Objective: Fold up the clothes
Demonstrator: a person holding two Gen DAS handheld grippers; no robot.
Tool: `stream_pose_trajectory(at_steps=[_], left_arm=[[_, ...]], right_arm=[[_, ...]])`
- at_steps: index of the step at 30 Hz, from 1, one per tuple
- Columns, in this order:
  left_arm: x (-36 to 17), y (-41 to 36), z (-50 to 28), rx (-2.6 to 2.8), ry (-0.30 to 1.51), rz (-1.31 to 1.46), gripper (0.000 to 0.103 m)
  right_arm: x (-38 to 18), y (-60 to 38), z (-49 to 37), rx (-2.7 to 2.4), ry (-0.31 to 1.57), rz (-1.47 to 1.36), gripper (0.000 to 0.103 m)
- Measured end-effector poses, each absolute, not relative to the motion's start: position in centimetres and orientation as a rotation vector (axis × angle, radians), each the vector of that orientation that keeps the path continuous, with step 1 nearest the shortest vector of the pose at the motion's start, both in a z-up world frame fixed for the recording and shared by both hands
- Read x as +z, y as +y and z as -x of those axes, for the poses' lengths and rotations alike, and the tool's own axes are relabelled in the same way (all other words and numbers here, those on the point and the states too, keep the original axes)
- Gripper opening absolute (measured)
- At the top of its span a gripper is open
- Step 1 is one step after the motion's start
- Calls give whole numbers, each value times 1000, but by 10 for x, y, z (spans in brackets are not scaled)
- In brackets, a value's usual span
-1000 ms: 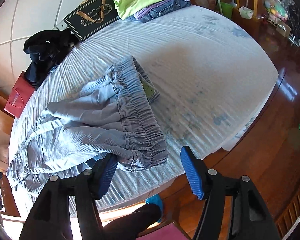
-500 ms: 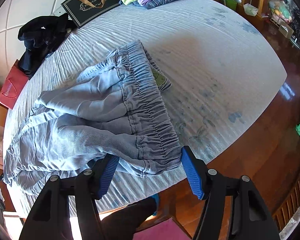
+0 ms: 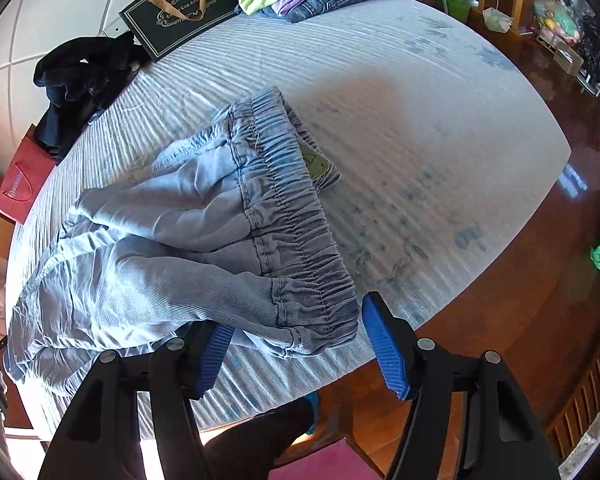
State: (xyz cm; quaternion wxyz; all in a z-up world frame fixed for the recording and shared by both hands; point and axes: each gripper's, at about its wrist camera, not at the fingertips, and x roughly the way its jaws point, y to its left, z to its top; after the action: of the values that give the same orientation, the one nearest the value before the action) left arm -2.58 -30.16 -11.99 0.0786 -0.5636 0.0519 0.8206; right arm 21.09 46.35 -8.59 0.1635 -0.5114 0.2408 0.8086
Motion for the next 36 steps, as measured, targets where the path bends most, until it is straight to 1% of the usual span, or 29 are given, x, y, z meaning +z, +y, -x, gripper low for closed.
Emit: stream_pose_trajectory(at_steps=[2,4,6,7,8,10,11,14,17,19,21,24,26,27,28,29,30,31,32,33,34,36], left_arm=[[-132,-298,27,2436,171,1724,78],[-134,-298,25,2441,161,1717,77],[-134,-297,23,2440,150,1709,72],[-133,-297,22,2433,148,1709,68],[-133,-296,22,2428,157,1709,66],[-132,-295,22,2426,177,1711,66],[-132,-296,22,2424,175,1715,66],[-133,-300,23,2418,148,1723,66],[-133,-301,25,2417,145,1726,66],[-132,-300,27,2409,141,1732,66],[-131,-297,29,2411,120,1733,66],[-132,-291,31,2434,119,1733,67],[-132,-289,31,2458,104,1739,67],[-132,-289,30,2473,91,1744,68],[-131,-287,31,2487,76,1747,64],[-130,-285,32,2500,61,1748,48],[-128,-280,32,2510,34,1751,33],[-128,-270,31,2519,9,1766,6],[-127,-260,30,2549,57,1777,6],[-126,-250,29,2585,133,1783,6],[-124,-242,28,2621,209,1778,6],[-113,-235,37,2706,236,1759,6]], right_arm=[[-79,466,-213,2334,691,1425,67],[-72,468,-211,2373,707,1384,77],[-65,469,-209,2412,724,1343,78],[-61,470,-207,2435,732,1331,78],[-56,470,-206,2459,741,1323,78],[-50,468,-198,2513,804,1403,80],[-48,464,-195,2533,806,1477,81],[-38,451,-195,2500,582,1663,81],[-22,465,-198,2497,569,1602,81],[-19,485,-189,2477,595,1517,89],[-26,503,-170,2461,625,1474,89],[-48,512,-132,2463,635,1535,90],[-66,511,-107,2464,603,1599,92],[-76,510,-96,2462,587,1631,97],[-87,510,-87,2457,572,1659,100],[-97,510,-78,2454,571,1682,100],[-107,509,-69,2454,602,1712,99],[-112,506,-63,2448,594,1727,88],[-116,501,-57,2441,565,1736,84],[-117,491,-50,2424,427,1763,43],[-115,474,-43,2404,209,1792,44],[-111,437,-32,2361,-302,1790,43]])
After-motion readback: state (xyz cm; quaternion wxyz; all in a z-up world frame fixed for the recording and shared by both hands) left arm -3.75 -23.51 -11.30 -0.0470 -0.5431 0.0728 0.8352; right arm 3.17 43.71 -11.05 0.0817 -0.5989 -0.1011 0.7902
